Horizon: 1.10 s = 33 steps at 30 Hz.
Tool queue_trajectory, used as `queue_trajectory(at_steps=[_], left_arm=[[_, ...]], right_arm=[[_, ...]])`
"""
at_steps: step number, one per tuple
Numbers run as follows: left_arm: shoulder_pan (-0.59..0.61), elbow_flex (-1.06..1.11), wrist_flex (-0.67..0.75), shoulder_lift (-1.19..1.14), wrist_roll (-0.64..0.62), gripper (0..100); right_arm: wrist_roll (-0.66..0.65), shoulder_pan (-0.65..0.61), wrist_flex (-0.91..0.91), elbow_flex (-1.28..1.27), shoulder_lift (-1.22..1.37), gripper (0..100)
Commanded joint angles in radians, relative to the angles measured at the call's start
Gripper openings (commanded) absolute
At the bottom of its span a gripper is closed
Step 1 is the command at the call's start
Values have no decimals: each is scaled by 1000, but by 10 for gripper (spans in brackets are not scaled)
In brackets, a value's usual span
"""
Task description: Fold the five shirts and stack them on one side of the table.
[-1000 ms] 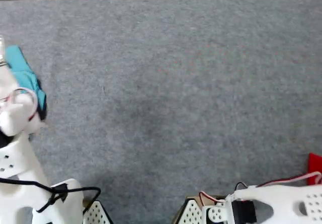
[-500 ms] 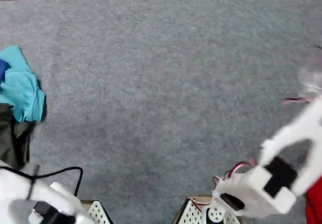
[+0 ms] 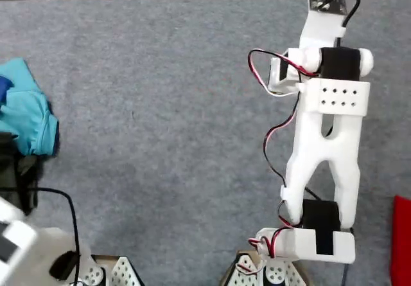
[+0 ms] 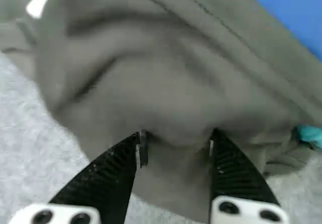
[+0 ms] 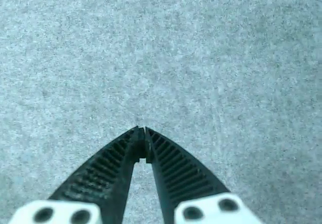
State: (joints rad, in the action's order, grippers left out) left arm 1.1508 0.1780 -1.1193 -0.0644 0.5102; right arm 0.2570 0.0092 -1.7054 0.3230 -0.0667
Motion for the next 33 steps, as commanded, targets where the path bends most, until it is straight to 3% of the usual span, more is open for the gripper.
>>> queue_trajectory(at_steps=[1, 5, 8, 18, 26, 33], left_arm=[[-9, -150, 9, -150, 8, 172], [-9, -261, -14, -302, 5, 95], [-9, -364, -144, -348, 6, 12], [-63, -733, -620, -354, 3, 20], [-64, -934, -638, -292, -163, 20], [-86, -979, -638, -12, -255, 20]], right_arm=[[14, -18, 15, 1, -59, 5], [15, -18, 12, -1, -59, 5], [15, -16, 11, -21, -59, 5], [15, -15, 17, -228, -68, 5], [15, -16, 17, -242, -67, 5], [15, -18, 17, -248, -61, 5]])
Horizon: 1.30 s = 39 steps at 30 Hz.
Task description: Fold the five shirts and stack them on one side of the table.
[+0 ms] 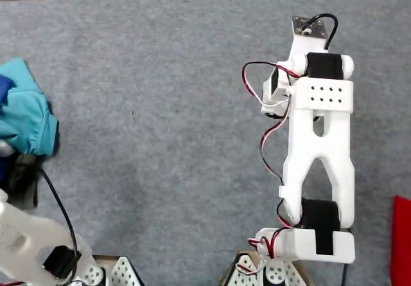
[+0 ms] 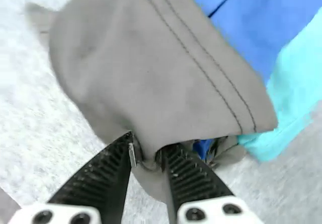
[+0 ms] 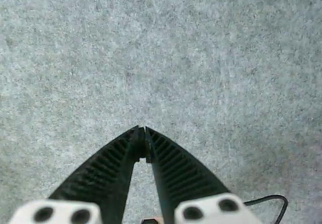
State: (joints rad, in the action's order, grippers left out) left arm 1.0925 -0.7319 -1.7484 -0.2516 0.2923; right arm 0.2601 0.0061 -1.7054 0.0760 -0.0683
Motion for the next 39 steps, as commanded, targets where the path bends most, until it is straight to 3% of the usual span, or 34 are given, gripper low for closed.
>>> queue_trajectory(at_steps=[1, 11, 18, 23, 27, 34, 39], left_arm=[[-37, -75, -9, 223, -54, 20], [-140, -107, -6, 619, -121, 20], [-304, -109, -5, 737, -123, 20], [-519, -92, -6, 773, -124, 20], [-747, 6, -6, 779, -124, 20], [-1102, 307, -6, 779, -124, 20], [-1324, 560, -6, 779, -124, 20]], right_arm=[[12, -16, 17, 1, -61, 5], [11, -18, 9, 5, -68, 5], [8, -12, 11, 1, -68, 5], [11, 19, 14, 2, -68, 5], [8, 116, 8, 7, -68, 5], [5, 309, -41, 5, -140, 5], [-35, 334, -11, 5, -214, 7]])
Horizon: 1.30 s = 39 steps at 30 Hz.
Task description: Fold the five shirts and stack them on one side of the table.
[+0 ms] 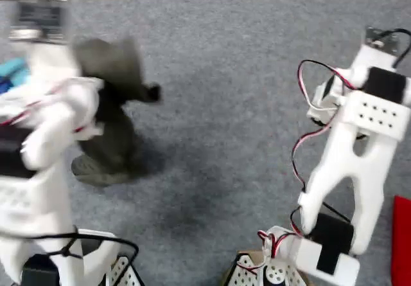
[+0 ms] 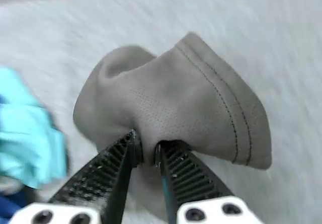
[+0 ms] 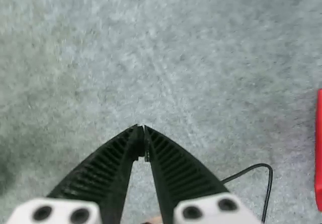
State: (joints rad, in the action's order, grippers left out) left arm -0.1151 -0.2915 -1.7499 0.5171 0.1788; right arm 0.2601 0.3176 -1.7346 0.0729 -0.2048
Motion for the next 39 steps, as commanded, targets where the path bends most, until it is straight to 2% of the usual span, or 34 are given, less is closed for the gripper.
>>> queue_trajectory(at_steps=[1, 5, 8, 12, 15, 17, 19, 25, 28, 32, 35, 37, 39], left_arm=[[-147, 164, -5, 10, -11, 22], [-279, 307, -6, 5, -9, 39], [-437, 361, -6, 1, -21, 115], [-592, 376, -5, 1, -173, 219], [-600, 382, -5, 1, -295, 305], [-535, 381, -6, 2, -347, 338], [-445, 373, -6, 4, -348, 338], [-26, 425, -6, 7, -344, 339], [169, 509, -6, 2, -253, 339], [399, 644, -6, 8, -78, 339], [583, 694, -3, 8, 8, 339], [680, 704, -2, 7, 49, 339], [747, 706, -2, 2, 83, 339]], right_arm=[[-64, 22, 18, 8, -87, 8], [-153, 12, 12, 8, -93, 8], [-167, 13, 21, 7, -90, 8], [-207, 15, 75, -41, -91, 8], [-235, 13, 135, -114, -91, 8], [-244, 10, 166, -168, -91, 8], [-244, -12, 184, -211, -91, 8], [-244, -206, 189, -251, -91, 9], [-236, -354, 238, -248, -91, 9], [-238, -578, 364, -249, -90, 9], [-241, -733, 483, -251, -81, 9], [-241, -814, 540, -245, -41, 14], [-236, -874, 577, -239, 24, 64]])
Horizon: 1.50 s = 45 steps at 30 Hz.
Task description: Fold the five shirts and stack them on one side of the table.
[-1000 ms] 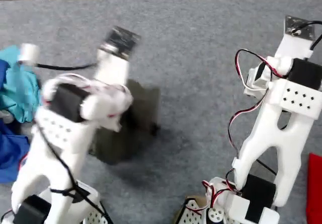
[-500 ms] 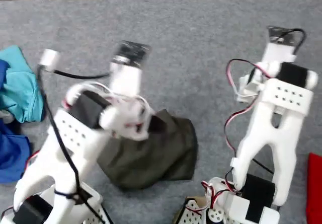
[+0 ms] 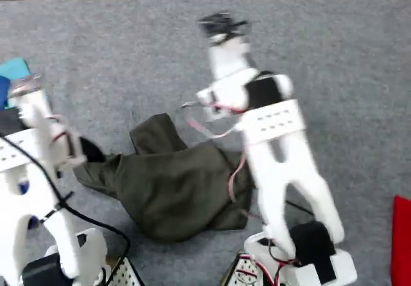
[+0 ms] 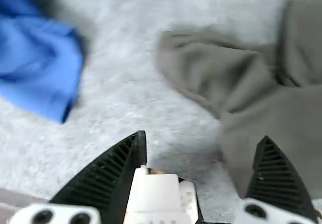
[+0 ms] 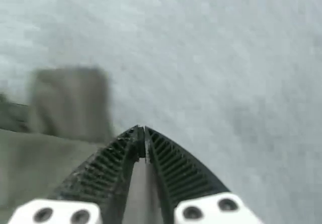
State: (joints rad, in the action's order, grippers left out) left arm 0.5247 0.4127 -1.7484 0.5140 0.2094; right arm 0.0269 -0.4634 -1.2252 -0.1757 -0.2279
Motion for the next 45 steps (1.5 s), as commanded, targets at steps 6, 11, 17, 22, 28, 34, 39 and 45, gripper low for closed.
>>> queue_trajectory(at_steps=[6, 11, 17, 22, 28, 34, 39, 45], left_arm=[[144, 38, -2, 2, 71, 339], [150, 152, 80, 10, 69, 339], [152, 244, 147, 10, 66, 339], [147, 241, 147, 10, 66, 339], [146, 238, 147, 10, 66, 339], [144, 238, 147, 10, 66, 339], [132, 236, 167, 10, 69, 339], [89, 236, 196, 12, 64, 339]], right_arm=[[83, -186, 75, 151, 344, 254], [95, -271, 18, 338, 590, 260], [98, -285, -140, 607, 891, 258], [196, -237, -290, 857, 1070, 58], [230, -168, -468, 1155, 1158, 5], [230, -110, -562, 1415, 1136, 5], [230, -42, -562, 1442, 1050, 5], [227, 145, -562, 1415, 970, 5]])
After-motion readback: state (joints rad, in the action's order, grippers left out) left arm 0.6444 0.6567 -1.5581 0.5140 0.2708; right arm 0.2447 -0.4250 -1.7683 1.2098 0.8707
